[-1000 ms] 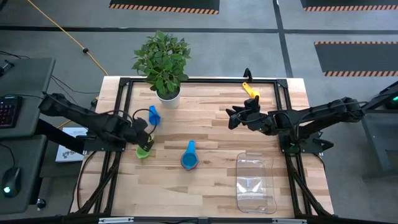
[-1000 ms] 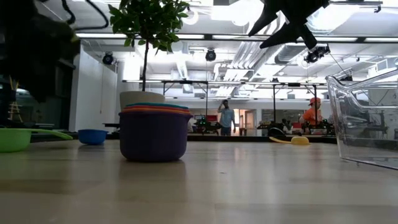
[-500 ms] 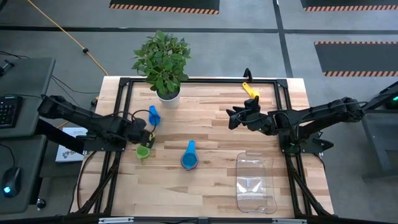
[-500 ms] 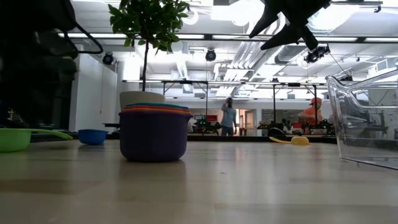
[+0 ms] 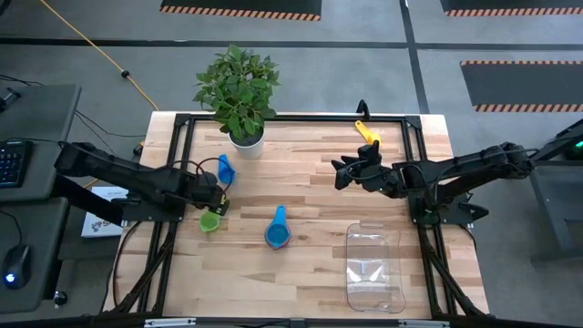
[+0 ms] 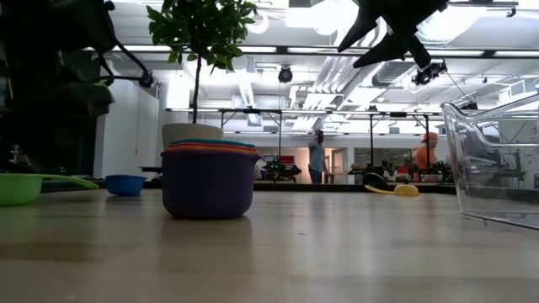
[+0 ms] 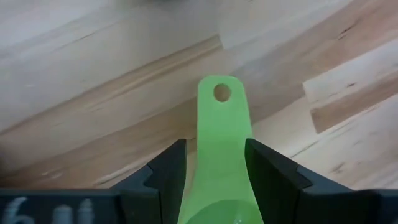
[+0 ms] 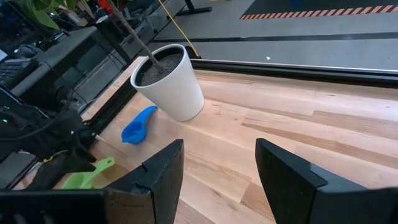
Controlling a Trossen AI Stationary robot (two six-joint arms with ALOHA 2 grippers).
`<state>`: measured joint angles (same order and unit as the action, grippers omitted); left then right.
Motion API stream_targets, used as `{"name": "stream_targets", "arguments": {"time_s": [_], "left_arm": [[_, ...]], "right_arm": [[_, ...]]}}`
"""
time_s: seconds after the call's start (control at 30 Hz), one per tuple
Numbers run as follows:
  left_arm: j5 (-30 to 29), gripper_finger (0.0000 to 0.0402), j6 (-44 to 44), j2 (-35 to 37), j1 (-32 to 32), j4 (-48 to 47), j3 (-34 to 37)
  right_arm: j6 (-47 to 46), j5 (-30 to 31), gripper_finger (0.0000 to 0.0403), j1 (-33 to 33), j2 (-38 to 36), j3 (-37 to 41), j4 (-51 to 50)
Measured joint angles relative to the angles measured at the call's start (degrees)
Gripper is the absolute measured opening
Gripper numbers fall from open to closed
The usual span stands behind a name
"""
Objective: Nest measuring cups in basket
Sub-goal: Stack the green measuring cup on top of the light blue measuring cup
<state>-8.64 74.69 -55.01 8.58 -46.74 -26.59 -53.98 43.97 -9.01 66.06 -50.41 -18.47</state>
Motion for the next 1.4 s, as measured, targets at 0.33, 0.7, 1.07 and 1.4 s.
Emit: {"name": "stream_targets", "arguments": {"time_s": [0.33,0.7,1.07,1.4], "left_arm": [[2.4,0.0154,-1.1,-5.3,0.0,4.6,0.0],[2.4,0.0076,-4.5,-5.3,0.1,7.2,0.0],[2.1,0.0001,-10.6,-4.2,0.1,6.7,-0.3],[4.0,0.0000,-16.3,1.8,2.8,-11.6,-11.1]], "right_arm": [[0.0,0.0,0.0190,0.0,0.0,0.0,-0.2],[0.0,0.0,0.0190,0.0,0.0,0.0,-0.6],[-1.3,-0.8,0.0190,0.0,0.0,0.0,-0.4],[0.9,-10.2,0.0190,-0.1,3.4,0.0,5.8]]}}
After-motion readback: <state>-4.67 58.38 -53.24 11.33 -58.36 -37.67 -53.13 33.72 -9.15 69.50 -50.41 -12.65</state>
